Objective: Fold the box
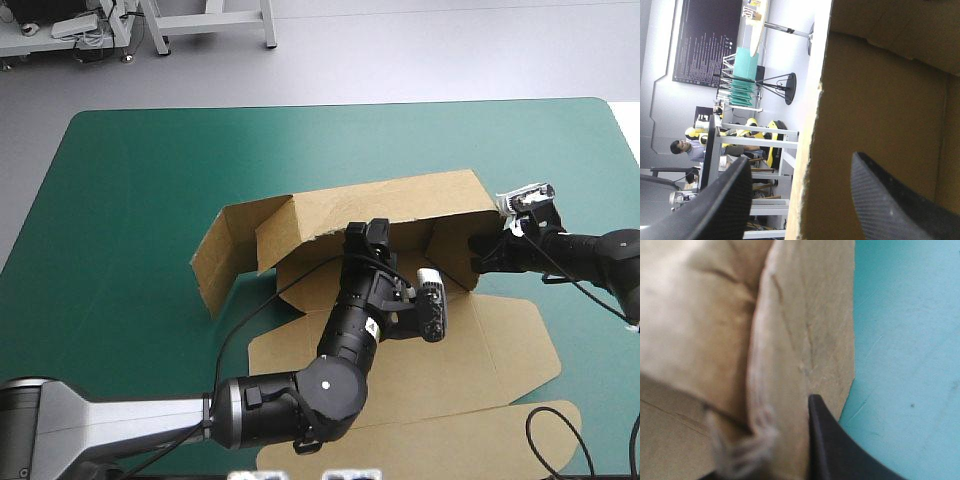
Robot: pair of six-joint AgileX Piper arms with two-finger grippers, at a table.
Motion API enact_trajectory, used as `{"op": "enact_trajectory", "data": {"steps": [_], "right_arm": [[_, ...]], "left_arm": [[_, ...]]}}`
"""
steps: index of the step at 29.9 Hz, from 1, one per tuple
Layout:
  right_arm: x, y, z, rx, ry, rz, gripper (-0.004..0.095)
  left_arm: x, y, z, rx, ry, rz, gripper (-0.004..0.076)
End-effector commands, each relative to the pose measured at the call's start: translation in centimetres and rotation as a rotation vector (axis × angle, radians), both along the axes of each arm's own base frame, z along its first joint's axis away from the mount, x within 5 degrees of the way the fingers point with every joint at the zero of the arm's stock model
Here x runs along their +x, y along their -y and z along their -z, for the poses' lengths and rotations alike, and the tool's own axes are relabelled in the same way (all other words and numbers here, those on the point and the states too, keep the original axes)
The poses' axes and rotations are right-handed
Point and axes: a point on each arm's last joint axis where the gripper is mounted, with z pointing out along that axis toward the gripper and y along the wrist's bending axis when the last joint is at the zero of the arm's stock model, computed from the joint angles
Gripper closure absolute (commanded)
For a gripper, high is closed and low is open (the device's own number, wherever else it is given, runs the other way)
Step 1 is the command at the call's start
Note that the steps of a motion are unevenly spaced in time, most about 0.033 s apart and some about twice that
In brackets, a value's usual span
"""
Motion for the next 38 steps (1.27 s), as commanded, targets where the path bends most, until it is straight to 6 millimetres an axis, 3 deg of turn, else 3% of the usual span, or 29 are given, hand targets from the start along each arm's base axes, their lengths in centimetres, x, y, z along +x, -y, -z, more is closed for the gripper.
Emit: {"op": "enact_trajectory", "data": {"steps": [1, 3, 7, 8, 15, 18, 23, 31, 38], "right_arm": [[-0.6, -0.5, -1.1, 0.047, -0.009, -0.044, 0.0908], [-0.5, -0.5, -1.1, 0.047, -0.010, -0.041, 0.0908], [-0.5, -0.5, -1.1, 0.052, -0.014, -0.036, 0.0908], [-0.5, -0.5, -1.1, 0.052, -0.014, -0.036, 0.0908], [-0.5, -0.5, -1.1, 0.054, -0.015, -0.027, 0.0907], [-0.6, -0.5, -1.2, 0.068, -0.025, -0.015, 0.0906], [-0.8, -0.6, -1.4, 0.082, -0.035, -0.017, 0.0906], [-1.1, -0.7, -2.5, 0.124, -0.054, 0.029, 0.0906], [-0.3, -0.8, -6.2, 0.177, -0.045, 0.038, 0.0906]], "left_arm": [[-1.1, -1.2, -4.2, -0.098, 0.111, -0.037, 0.0351], [-1.2, -1.5, -5.2, -0.130, 0.120, -0.048, 0.0433], [-1.3, -2.5, -7.9, -0.218, 0.130, -0.046, 0.0699], [-1.3, -2.7, -8.5, -0.237, 0.132, -0.041, 0.0729], [-0.5, -5.1, -12.6, -0.381, 0.135, -0.033, 0.0729], [2.0, -7.5, -14.2, -0.454, 0.114, -0.110, 0.0729], [6.8, -13.3, -15.9, -0.623, 0.009, -0.314, 0.0729], [11.2, -22.3, -15.7, -0.820, -0.149, -0.535, 0.0729], [13.1, -28.4, -14.2, -0.937, -0.329, -0.672, 0.0729]]}}
